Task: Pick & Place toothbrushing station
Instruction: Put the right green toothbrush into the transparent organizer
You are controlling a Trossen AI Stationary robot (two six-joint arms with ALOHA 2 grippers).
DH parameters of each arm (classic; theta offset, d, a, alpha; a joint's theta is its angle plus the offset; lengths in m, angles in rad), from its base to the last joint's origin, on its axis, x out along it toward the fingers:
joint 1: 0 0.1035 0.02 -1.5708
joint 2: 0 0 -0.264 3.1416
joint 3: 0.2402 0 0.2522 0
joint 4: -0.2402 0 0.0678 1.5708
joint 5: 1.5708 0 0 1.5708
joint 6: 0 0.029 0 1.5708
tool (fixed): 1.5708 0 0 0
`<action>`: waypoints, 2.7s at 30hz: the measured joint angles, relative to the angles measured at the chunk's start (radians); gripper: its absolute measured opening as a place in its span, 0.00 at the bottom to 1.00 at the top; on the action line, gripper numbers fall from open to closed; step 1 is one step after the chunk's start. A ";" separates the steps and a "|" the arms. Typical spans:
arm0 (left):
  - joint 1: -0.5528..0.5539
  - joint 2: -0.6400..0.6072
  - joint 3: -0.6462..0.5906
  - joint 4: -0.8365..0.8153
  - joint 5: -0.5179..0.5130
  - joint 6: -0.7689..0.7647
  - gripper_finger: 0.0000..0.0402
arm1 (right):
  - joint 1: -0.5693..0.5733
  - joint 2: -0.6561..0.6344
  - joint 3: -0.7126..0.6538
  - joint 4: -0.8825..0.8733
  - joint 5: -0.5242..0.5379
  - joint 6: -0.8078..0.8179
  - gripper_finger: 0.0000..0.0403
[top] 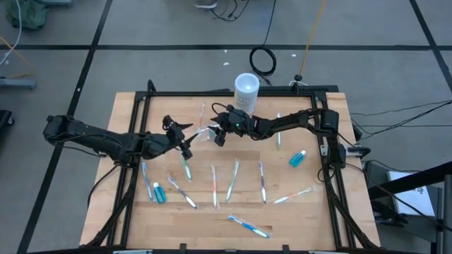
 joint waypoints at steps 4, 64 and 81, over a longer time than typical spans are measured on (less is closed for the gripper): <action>0.000 0.000 0.000 -0.005 0.001 -0.006 0.52 | 0.011 -0.043 0.000 -0.044 -0.001 -0.018 0.44; 0.000 0.000 0.000 -0.051 0.097 -0.187 0.52 | -0.323 -0.552 -0.631 -0.667 0.232 0.534 0.34; 0.000 0.000 0.000 -0.051 0.097 -0.181 0.52 | -0.254 -0.574 -0.653 -0.519 -0.015 0.538 0.06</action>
